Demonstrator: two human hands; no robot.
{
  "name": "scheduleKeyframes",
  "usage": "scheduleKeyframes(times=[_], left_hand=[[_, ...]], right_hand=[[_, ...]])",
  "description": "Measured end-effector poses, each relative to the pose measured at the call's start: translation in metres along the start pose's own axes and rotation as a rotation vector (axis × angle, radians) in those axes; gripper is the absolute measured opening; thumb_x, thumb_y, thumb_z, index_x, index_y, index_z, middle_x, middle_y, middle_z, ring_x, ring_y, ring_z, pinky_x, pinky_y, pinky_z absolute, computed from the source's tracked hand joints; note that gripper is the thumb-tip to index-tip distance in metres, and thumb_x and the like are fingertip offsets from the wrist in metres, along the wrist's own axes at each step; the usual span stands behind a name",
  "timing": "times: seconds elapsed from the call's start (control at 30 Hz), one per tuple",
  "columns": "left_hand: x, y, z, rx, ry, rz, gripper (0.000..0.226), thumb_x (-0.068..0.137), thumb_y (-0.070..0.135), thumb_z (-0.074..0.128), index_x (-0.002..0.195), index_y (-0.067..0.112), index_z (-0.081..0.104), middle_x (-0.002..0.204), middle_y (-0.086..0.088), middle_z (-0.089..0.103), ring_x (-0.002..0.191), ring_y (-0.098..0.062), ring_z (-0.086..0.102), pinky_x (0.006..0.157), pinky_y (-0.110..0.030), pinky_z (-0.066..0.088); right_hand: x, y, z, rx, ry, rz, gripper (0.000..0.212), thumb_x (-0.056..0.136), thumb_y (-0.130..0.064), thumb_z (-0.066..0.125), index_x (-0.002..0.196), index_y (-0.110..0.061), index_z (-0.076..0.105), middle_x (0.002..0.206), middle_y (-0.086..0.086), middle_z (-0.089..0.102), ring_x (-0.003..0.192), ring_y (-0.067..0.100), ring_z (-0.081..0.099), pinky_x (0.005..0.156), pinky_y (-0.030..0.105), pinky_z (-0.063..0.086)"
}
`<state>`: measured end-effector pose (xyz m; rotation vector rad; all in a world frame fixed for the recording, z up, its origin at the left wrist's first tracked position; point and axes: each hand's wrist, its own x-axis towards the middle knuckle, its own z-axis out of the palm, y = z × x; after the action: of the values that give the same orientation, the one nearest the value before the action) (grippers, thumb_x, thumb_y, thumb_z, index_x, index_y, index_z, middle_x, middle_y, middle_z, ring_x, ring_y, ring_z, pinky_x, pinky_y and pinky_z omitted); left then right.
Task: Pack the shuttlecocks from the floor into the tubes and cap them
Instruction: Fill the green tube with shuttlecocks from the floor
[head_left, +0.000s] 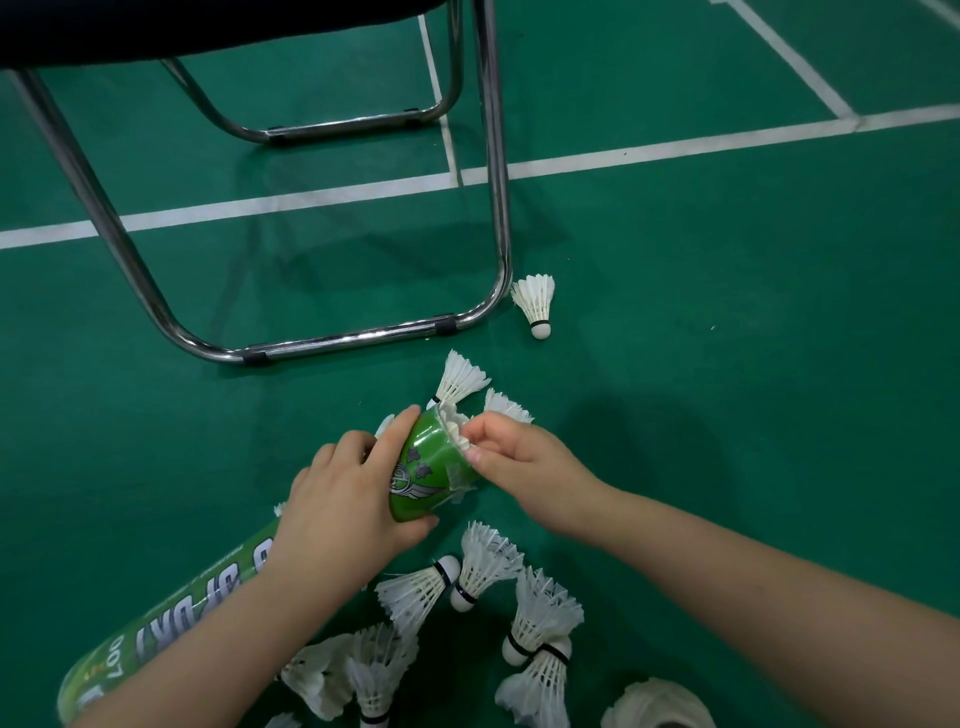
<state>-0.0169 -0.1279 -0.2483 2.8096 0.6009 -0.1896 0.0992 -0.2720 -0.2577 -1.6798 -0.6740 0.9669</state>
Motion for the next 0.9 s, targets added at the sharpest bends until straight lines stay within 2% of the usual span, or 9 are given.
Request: scheduleKeyframes(times=[0.03,0.13,0.2,0.3,0.4,0.57,0.7,0.8,0.9], left_hand=[[0.000,0.000,0.000,-0.002,0.000,0.003,0.102,0.070,0.062,0.064,0.146,0.042,-0.002,0.121,0.002,0.046,0.110,-0.018,0.045,0.093,-0.033,0.041],[-0.003,-0.001,-0.002,0.002,-0.007,-0.001,0.101,0.070,0.061,0.066,0.146,0.041,0.003,0.119,0.001,0.047,0.108,-0.019,0.046,0.092,-0.034,0.042],[-0.005,-0.002,-0.001,0.012,0.001,0.012,0.100,0.065,0.059,0.070,0.146,0.039,0.014,0.112,-0.001,0.051,0.101,-0.023,0.051,0.086,-0.038,0.045],[-0.008,-0.002,0.004,0.045,0.058,0.113,0.098,0.054,0.059,0.069,0.140,0.031,0.031,0.090,-0.003,0.058,0.078,-0.025,0.057,0.064,-0.038,0.049],[-0.008,0.001,0.010,0.102,0.069,0.164,0.100,0.050,0.059,0.072,0.136,0.033,0.029,0.087,-0.002,0.060,0.075,-0.025,0.059,0.060,-0.038,0.049],[0.021,0.011,-0.001,0.045,0.000,0.073,0.100,0.071,0.062,0.062,0.145,0.041,-0.001,0.118,0.001,0.046,0.108,-0.020,0.047,0.092,-0.034,0.042],[0.061,0.009,-0.007,0.048,0.046,0.042,0.100,0.070,0.060,0.065,0.146,0.038,0.003,0.118,-0.006,0.049,0.106,-0.026,0.048,0.089,-0.037,0.045],[0.090,0.004,-0.006,0.093,0.028,0.045,0.099,0.071,0.060,0.065,0.145,0.039,0.002,0.119,-0.006,0.048,0.106,-0.027,0.048,0.088,-0.039,0.045],[0.115,0.001,-0.007,0.113,-0.011,0.011,0.099,0.072,0.061,0.064,0.144,0.040,0.000,0.125,-0.008,0.046,0.113,-0.029,0.045,0.090,-0.040,0.043]], right_hand=[[0.000,0.000,0.002,0.048,-0.030,0.009,0.012,0.093,-0.021,0.048,0.089,-0.022,0.059,0.085,-0.003,0.063,0.084,0.012,0.058,0.090,0.039,0.048],[-0.002,-0.002,0.003,0.204,-0.089,0.060,0.040,0.084,-0.034,0.045,0.104,-0.004,0.062,0.103,0.011,0.064,0.097,0.019,0.059,0.094,0.031,0.044],[-0.002,-0.003,0.002,0.196,-0.187,0.093,0.042,0.082,-0.036,0.050,0.109,-0.006,0.063,0.113,0.014,0.065,0.104,0.021,0.060,0.098,0.030,0.044],[-0.002,-0.008,0.000,0.128,-0.375,0.138,0.024,0.082,-0.019,0.063,0.106,-0.017,0.061,0.103,0.000,0.065,0.095,0.010,0.060,0.092,0.021,0.047],[0.000,-0.009,0.001,0.000,-0.463,0.153,0.026,0.081,-0.014,0.068,0.105,-0.022,0.060,0.095,-0.007,0.063,0.089,0.005,0.060,0.087,0.019,0.048],[0.022,-0.012,-0.010,0.079,-0.092,0.077,0.009,0.079,-0.033,0.063,0.083,-0.025,0.064,0.090,0.002,0.067,0.085,0.015,0.063,0.087,0.031,0.050],[0.047,-0.007,-0.053,0.000,0.273,0.025,0.016,0.092,-0.021,0.052,0.082,-0.023,0.064,0.074,-0.006,0.066,0.077,0.008,0.060,0.075,0.022,0.046],[0.072,0.023,-0.084,-0.075,0.403,0.153,0.012,0.091,-0.028,0.055,0.081,-0.030,0.062,0.074,-0.010,0.065,0.077,0.007,0.059,0.068,0.021,0.040],[0.100,0.048,-0.109,-0.200,0.481,0.226,0.011,0.091,-0.029,0.054,0.095,-0.021,0.062,0.077,-0.011,0.056,0.083,0.014,0.051,0.064,0.021,0.037]])
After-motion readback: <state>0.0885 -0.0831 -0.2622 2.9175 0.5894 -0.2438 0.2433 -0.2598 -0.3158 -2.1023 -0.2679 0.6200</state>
